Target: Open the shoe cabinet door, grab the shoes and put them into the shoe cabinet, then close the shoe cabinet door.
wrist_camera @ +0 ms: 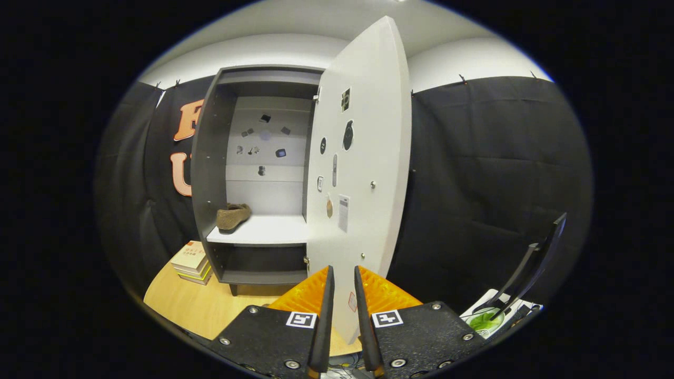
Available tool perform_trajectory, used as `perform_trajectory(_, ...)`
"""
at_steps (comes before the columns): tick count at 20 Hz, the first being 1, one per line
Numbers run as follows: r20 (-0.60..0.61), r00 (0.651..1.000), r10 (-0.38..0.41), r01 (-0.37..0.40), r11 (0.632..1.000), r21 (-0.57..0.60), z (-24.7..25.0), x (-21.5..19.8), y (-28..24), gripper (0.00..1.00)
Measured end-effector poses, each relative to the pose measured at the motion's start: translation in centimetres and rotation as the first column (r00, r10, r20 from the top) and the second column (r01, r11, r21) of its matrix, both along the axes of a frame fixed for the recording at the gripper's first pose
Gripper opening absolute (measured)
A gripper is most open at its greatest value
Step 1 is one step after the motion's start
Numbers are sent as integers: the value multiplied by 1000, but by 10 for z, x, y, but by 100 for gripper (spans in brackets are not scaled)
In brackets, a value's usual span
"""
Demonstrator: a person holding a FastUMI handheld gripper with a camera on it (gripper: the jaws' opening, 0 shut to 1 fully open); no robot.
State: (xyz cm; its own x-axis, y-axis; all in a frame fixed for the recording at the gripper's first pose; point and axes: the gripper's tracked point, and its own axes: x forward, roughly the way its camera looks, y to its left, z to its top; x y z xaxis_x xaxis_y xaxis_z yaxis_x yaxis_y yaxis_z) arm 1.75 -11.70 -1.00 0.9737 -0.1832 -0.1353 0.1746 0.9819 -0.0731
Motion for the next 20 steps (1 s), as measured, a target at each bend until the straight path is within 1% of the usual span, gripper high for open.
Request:
perform_trajectory(7, -30, 997, 75, -74, 997, 26, -16, 5, 46, 24)
perform_trajectory(11, -69, 991, 116, -113, 992, 57, -40, 9, 75, 24)
perform_trajectory(15, -148, 975, 165, -150, 983, 109, -92, 10, 112, 24)
perform_trajectory(18, -217, 952, 214, -182, 970, 158, -141, 10, 142, 25)
perform_trajectory(20, -252, 939, 235, -196, 966, 171, -170, 14, 153, 24)
